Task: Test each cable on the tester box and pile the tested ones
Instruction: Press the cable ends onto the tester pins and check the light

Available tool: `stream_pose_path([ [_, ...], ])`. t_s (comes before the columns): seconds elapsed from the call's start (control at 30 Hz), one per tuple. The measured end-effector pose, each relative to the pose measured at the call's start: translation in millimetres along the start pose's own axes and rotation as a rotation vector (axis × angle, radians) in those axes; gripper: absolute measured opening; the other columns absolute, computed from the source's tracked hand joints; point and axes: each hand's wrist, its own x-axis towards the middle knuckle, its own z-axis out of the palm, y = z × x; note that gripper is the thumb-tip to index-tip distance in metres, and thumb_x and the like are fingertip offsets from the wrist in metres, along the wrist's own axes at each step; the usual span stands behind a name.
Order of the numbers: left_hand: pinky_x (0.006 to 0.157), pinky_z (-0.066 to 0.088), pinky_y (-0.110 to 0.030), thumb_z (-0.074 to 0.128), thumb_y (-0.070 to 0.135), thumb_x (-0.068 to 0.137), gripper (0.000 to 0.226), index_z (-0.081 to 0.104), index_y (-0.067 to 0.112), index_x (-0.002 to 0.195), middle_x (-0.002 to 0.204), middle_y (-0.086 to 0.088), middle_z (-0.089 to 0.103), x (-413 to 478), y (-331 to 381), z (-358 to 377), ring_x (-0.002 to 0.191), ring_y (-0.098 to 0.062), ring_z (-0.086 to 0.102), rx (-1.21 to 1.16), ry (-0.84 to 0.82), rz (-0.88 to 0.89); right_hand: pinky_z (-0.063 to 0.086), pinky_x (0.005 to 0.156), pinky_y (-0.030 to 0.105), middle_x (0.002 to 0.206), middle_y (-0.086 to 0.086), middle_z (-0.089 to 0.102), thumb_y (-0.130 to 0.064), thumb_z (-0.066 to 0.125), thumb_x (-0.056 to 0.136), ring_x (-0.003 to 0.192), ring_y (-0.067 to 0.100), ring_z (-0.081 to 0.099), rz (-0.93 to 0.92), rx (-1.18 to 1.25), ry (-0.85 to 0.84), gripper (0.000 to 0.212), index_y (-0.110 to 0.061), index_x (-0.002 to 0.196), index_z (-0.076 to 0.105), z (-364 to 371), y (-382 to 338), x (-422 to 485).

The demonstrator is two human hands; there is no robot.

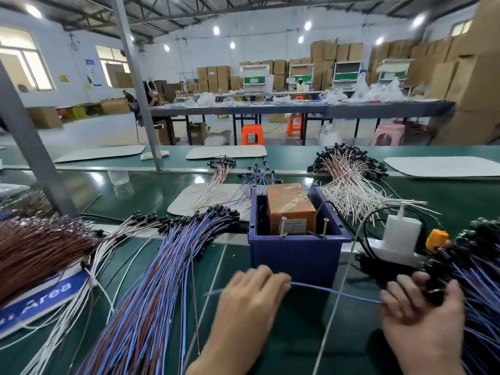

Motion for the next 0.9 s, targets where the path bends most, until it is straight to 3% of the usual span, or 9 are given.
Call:
stream_pose_path([
  [0.13,0.101,0.033,-0.038,0.057,0.035,0.096,0.023,0.074,0.024,0.105,0.106,0.0,0.059,-1,-22,-16,0.105,-0.024,0.048,0.184,0.262,-0.174,0.02,0.035,0.019,0.062,-0.009,0.013,-0.043,0.054,0.08,0.052,0.008,0.006,0.055,0.02,-0.002,0.022,-0.027,0.066,0.057,-5,6,1],
  [0.27,0.093,0.039,-0.049,0.074,0.025,0.085,0.02,0.074,0.031,0.104,0.106,0.0,0.048,1,-21,-20,0.105,-0.028,0.041,0.276,0.417,-0.242,0.016,0.031,0.019,0.057,-0.008,0.03,-0.027,0.045,0.098,0.045,0.007,0.011,0.136,-0.15,0.0,0.028,-0.022,0.078,0.062,4,18,-2],
  [0.37,0.09,0.034,-0.042,0.076,0.017,0.082,0.038,0.065,0.036,0.113,0.099,0.007,0.05,-1,-15,-21,0.097,-0.023,0.043,0.264,0.422,-0.127,0.016,0.03,0.019,0.058,-0.005,0.037,-0.016,0.039,0.1,0.035,0.006,0.026,0.129,-0.295,-0.027,0.027,-0.019,0.096,0.065,7,26,-4],
  [0.47,0.083,0.034,-0.034,0.076,0.015,0.085,0.034,0.071,0.032,0.115,0.093,0.007,0.062,-2,-6,-18,0.09,-0.019,0.048,0.141,0.384,-0.048,0.016,0.029,0.018,0.058,-0.004,0.039,-0.008,0.043,0.091,0.036,0.006,0.026,0.167,-0.401,-0.087,0.035,-0.02,0.106,0.072,10,33,-9],
  [0.6,0.077,0.046,-0.031,0.069,0.02,0.096,0.018,0.075,0.021,0.113,0.099,0.008,0.069,0,10,-12,0.085,-0.017,0.056,-0.003,0.354,0.06,0.017,0.031,0.014,0.058,-0.002,0.028,-0.017,0.054,0.083,0.037,0.007,0.018,0.359,-0.511,-0.245,0.033,-0.015,0.11,0.074,23,47,-24],
  [0.67,0.078,0.049,-0.031,0.067,0.019,0.097,0.018,0.077,0.018,0.111,0.107,0.006,0.071,0,17,-10,0.087,-0.017,0.06,-0.041,0.342,0.096,0.016,0.033,0.014,0.056,-0.003,0.026,-0.034,0.058,0.086,0.037,0.008,0.016,0.45,-0.636,-0.306,0.033,-0.013,0.106,0.075,28,56,-33],
  [0.73,0.078,0.051,-0.032,0.066,0.019,0.096,0.02,0.077,0.016,0.113,0.112,0.005,0.072,1,22,-8,0.09,-0.018,0.062,-0.075,0.322,0.131,0.015,0.035,0.015,0.054,-0.003,0.027,-0.051,0.062,0.082,0.036,0.008,0.017,0.515,-0.698,-0.342,0.047,-0.008,0.097,0.074,31,63,-40],
  [0.8,0.08,0.052,-0.033,0.064,0.019,0.097,0.023,0.075,0.015,0.116,0.115,0.003,0.071,1,26,-7,0.094,-0.018,0.063,-0.109,0.28,0.176,0.015,0.035,0.014,0.051,-0.003,0.026,-0.059,0.064,0.073,0.035,0.008,0.019,0.522,-0.7,-0.342,0.056,-0.009,0.096,0.076,31,65,-42],
  [0.9,0.083,0.051,-0.032,0.055,0.017,0.1,0.027,0.073,0.013,0.121,0.119,0.0,0.07,1,29,-8,0.098,-0.019,0.064,-0.188,0.198,0.219,0.019,0.036,0.015,0.052,-0.004,0.023,-0.059,0.064,0.075,0.037,0.007,0.019,0.393,-0.729,-0.368,0.051,-0.02,0.105,0.078,29,61,-40],
])
